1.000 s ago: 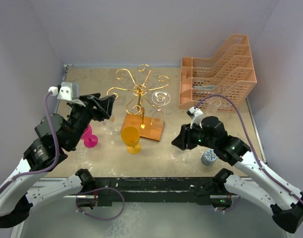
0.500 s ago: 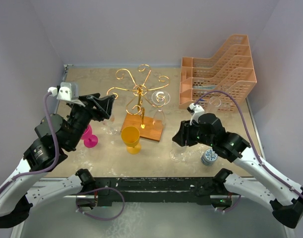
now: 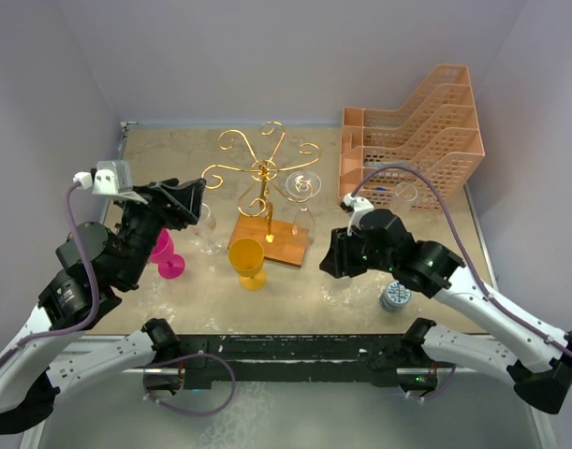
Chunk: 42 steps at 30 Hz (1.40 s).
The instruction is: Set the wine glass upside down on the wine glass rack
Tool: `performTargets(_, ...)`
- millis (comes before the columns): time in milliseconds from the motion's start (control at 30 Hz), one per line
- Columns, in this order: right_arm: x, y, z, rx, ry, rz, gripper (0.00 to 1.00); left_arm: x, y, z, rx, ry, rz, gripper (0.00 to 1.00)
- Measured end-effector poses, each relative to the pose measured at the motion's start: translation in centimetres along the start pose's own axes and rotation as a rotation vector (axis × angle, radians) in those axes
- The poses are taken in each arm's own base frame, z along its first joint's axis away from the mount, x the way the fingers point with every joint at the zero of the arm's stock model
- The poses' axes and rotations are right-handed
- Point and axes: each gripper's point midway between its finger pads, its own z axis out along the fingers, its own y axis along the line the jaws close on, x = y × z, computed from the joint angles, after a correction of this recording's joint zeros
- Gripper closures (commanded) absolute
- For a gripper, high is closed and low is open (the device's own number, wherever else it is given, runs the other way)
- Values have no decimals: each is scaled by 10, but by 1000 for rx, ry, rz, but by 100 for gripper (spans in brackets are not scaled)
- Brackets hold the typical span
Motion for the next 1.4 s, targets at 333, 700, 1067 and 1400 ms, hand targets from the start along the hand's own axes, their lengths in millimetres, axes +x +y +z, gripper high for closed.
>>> performTargets(333,30,30,15,9,98,5,59,4,8,-2,-29,0,5,39)
performTargets(700,20,11,13,143,20,65,73,5,12,-6,-37,-2,-27,39)
performTargets(1067,5,2,2,158,-99,83,94,16,11,-6,-42,28,-69,39)
performTargets(1400,-4,-3,6,194,-148,110,100,26,15,-5,-56,51,-49,39)
